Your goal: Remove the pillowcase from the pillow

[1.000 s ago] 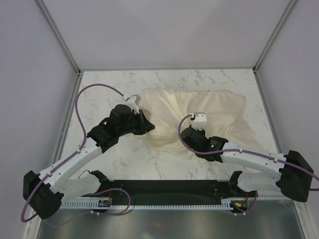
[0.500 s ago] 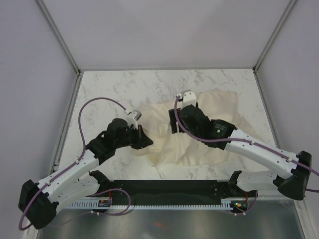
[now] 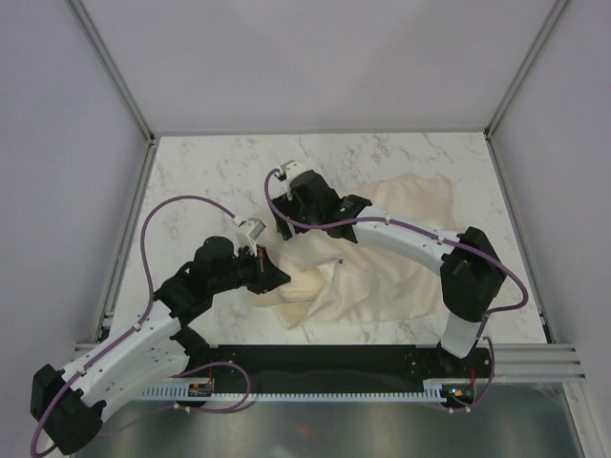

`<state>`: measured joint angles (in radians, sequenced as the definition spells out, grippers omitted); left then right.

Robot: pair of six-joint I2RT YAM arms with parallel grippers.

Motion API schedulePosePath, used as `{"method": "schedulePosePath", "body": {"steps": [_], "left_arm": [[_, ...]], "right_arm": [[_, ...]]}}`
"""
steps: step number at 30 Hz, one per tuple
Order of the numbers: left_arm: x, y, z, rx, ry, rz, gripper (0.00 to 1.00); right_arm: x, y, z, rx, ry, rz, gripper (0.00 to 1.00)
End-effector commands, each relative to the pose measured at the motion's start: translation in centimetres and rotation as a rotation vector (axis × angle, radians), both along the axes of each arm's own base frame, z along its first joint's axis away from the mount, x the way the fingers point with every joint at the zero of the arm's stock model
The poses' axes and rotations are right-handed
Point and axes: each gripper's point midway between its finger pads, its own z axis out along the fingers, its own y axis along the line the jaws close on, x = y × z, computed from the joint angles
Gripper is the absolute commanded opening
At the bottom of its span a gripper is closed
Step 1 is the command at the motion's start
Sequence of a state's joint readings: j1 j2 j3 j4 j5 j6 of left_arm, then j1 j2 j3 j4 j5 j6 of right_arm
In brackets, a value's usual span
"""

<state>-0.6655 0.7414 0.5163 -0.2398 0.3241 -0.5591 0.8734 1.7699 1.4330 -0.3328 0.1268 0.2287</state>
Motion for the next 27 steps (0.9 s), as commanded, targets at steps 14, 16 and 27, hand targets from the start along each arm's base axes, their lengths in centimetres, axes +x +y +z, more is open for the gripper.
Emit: {"method": "schedulePosePath", "body": {"steps": [14, 16, 27], "left_arm": [[-0.4, -0.8, 2.5, -0.044, -0.08, -0.077, 0.02], [-0.6, -0.8, 2.7, -0.049, -0.082, -0.077, 0.02], [-2.4, -0.9, 4.4, -0.097, -0.117, -0.156, 0.02]], "right_arm": [[-0.8, 7.7, -2.7, 0.167, 0.051, 0.28, 0.48], [-0.4, 7.7, -3.3, 0.152, 0.052, 0.267, 0.26], [6.6, 6.2, -3.0, 0.098, -0.043, -0.023, 0.0]]}}
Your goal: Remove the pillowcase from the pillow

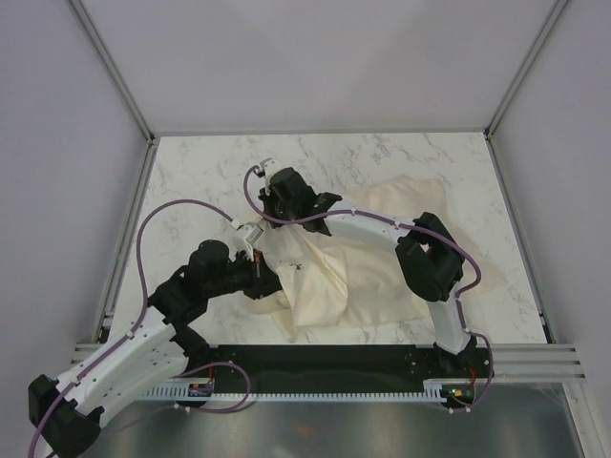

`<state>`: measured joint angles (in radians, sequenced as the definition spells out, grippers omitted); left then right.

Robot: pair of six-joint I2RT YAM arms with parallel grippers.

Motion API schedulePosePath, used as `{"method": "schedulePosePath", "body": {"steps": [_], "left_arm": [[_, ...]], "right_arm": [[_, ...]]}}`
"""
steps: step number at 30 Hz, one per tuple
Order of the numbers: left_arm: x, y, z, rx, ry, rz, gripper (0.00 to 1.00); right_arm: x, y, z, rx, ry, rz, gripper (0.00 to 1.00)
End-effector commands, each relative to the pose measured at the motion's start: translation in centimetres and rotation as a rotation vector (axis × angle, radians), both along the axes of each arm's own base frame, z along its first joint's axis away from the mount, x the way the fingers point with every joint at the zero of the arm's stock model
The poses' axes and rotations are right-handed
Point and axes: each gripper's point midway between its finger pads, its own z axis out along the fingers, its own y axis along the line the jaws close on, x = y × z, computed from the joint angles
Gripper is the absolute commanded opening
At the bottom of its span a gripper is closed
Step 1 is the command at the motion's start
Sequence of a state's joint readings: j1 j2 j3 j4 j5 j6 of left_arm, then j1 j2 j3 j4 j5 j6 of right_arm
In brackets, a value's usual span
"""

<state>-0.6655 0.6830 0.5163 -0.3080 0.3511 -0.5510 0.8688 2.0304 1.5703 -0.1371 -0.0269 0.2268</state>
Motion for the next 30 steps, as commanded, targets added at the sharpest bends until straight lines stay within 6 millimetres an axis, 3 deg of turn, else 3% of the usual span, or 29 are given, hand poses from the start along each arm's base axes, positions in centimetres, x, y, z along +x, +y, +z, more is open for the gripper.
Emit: {"method": "schedulePosePath", "body": {"steps": [1, 2, 3, 6, 13, 17, 23, 25, 27, 28, 30], "left_arm": [[-1.3, -1.5, 4.5, -0.105, -0.132, -0.139, 0.02], [-1.5, -1.6, 5.1, -0.118, -0.143, -0.157, 0.02], [-1.7, -1.7, 5.3, -0.121, -0.15, -0.166, 0.02], [-1.9, -1.6, 6.6, -0.134, -0.176, -0.171, 0.02], [-2.6, -1.0, 9.2, -0.165, -0.211, -0.167, 0.02], [-2.5, -0.3, 10.5, -0.171, -0.246, -0.127, 0.02], [0.0, 1.1, 8.8, -0.063, -0.221, 0.024, 0.02], [1.2, 1.4, 7.5, -0.019, -0.197, 0.08, 0.02], [1.9, 1.5, 6.9, 0.003, -0.181, 0.11, 0.02], [2.5, 1.8, 6.7, 0.017, -0.184, 0.144, 0.02], [3.2, 1.7, 6.1, 0.04, -0.172, 0.165, 0.02]], "right_arm": [[4.2, -0.9, 1.2, -0.016, -0.065, -0.162, 0.0], [4.5, -1.0, 0.1, -0.047, -0.053, -0.171, 0.0], [5.3, -0.6, 1.1, -0.039, -0.073, -0.183, 0.0], [6.7, -1.1, 0.2, -0.085, -0.088, -0.224, 0.0], [9.1, -4.8, -2.1, -0.179, -0.085, -0.336, 0.0], [9.4, -6.9, -3.7, -0.252, -0.082, -0.371, 0.0], [7.8, -9.6, -4.1, -0.298, -0.071, -0.378, 0.0], [7.4, -10.4, -2.6, -0.291, -0.091, -0.39, 0.0], [6.5, -11.5, -2.7, -0.303, -0.087, -0.393, 0.0], [6.1, -11.6, -1.3, -0.279, -0.099, -0.398, 0.0], [5.1, -12.1, -1.1, -0.264, -0.086, -0.382, 0.0]]}}
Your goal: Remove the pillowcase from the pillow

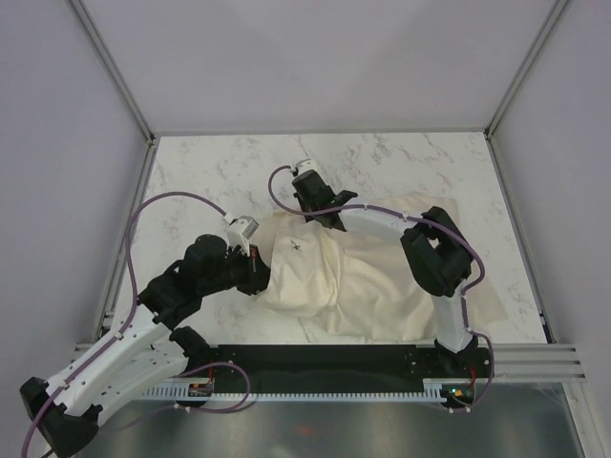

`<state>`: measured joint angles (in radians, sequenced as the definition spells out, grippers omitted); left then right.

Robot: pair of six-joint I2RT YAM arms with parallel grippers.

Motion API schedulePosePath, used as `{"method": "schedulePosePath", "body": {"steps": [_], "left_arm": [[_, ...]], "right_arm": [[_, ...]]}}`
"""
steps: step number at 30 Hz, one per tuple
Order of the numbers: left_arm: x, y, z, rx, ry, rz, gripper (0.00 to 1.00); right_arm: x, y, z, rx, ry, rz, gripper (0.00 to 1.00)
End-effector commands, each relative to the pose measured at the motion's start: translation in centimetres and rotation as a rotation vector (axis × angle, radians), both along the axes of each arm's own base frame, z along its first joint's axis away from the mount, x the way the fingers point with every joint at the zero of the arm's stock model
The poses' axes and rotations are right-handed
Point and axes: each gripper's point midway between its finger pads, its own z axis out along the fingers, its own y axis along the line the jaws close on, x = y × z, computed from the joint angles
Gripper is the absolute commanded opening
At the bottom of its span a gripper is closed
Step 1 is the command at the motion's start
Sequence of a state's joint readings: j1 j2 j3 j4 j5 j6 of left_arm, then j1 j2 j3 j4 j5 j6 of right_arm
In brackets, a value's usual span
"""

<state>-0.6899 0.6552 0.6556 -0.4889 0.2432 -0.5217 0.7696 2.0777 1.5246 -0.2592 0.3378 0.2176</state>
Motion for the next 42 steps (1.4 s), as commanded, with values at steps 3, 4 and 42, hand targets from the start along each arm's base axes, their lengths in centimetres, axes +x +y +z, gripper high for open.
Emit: {"method": "schedulePosePath", "body": {"steps": [3, 4, 42], "left_arm": [[4.1, -0.1, 2.2, 0.003, -0.115, 0.12, 0.02], [4.3, -0.3, 2.0, 0.004, -0.109, 0.12, 0.02], [10.2, 0.3, -0.3, 0.042, -0.021, 0.267, 0.02]], "right_arm": [[-2.7, 0.2, 7.0, 0.166, -0.049, 0.094, 0.24], [-3.5, 0.6, 9.0, 0.221, -0.067, 0.125, 0.35], [-22.1, -4.7, 5.6, 0.313, 0.022, 0.086, 0.0]]}}
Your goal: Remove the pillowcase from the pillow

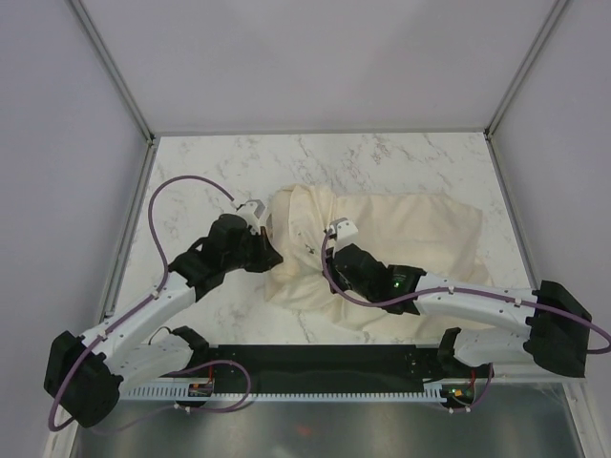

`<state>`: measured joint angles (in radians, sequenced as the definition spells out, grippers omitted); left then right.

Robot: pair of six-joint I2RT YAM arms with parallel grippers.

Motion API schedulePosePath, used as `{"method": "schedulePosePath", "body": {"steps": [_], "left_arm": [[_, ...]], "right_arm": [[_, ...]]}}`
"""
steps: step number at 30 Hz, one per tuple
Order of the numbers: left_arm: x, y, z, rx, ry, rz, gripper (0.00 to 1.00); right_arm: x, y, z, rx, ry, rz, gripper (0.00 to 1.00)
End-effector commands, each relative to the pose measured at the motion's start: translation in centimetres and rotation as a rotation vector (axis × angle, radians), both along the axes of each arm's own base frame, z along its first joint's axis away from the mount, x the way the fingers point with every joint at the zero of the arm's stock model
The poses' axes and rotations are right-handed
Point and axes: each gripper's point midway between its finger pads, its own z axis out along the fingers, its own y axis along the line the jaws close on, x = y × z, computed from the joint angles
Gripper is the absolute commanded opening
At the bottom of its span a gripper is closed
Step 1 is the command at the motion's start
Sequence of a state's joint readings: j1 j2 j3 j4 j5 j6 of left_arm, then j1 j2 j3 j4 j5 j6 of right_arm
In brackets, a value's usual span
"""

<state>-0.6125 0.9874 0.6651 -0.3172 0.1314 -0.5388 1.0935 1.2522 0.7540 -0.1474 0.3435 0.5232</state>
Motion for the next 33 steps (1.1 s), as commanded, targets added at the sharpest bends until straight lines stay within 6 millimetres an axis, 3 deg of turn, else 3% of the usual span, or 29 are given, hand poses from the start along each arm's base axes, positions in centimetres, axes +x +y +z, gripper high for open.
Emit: {"method": "schedulePosePath", "body": {"steps": [1, 6, 10, 15, 19, 22, 23, 24, 26, 32, 33], "left_arm": [[3.6, 0.9, 5.1, -0.071, -0.129, 0.098, 0.02], [5.5, 2.5, 6.8, -0.06, -0.155, 0.147, 0.02], [6.3, 2.8, 8.1, -0.052, -0.177, 0.138, 0.02], [7.3, 3.3, 10.2, -0.053, -0.213, 0.134, 0.02], [7.0, 3.5, 10.8, -0.068, -0.217, 0.123, 0.02], [6.6, 3.0, 11.7, -0.102, -0.219, 0.1, 0.02], [6.6, 2.9, 12.1, -0.11, -0.221, 0.096, 0.02], [6.5, 2.9, 12.8, -0.118, -0.222, 0.098, 0.02], [6.5, 2.8, 13.9, -0.138, -0.225, 0.108, 0.02], [7.1, 2.8, 19.8, -0.199, -0.31, 0.134, 0.02], [7.4, 2.6, 20.1, -0.193, -0.314, 0.125, 0.02]], "right_arm": [[-1.2, -2.2, -0.3, -0.031, 0.024, -0.047, 0.0], [-2.9, -4.4, -1.2, -0.026, 0.061, -0.067, 0.0], [-3.9, -6.2, -3.0, -0.062, 0.096, -0.089, 0.0], [-4.3, -7.2, -4.6, -0.091, 0.122, -0.116, 0.0], [-3.8, -7.3, -4.5, -0.1, 0.107, -0.13, 0.03], [-3.5, -6.9, -3.6, -0.095, 0.083, -0.119, 0.41], [-3.4, -6.8, -3.4, -0.096, 0.076, -0.113, 0.67], [-3.3, -6.8, -3.3, -0.099, 0.073, -0.11, 0.74], [-3.1, -6.4, -2.8, -0.106, 0.059, -0.09, 0.85], [-2.9, -6.2, -1.7, -0.096, 0.033, -0.072, 0.88], [-2.9, -6.3, -1.4, -0.092, 0.027, -0.07, 0.88]]}}
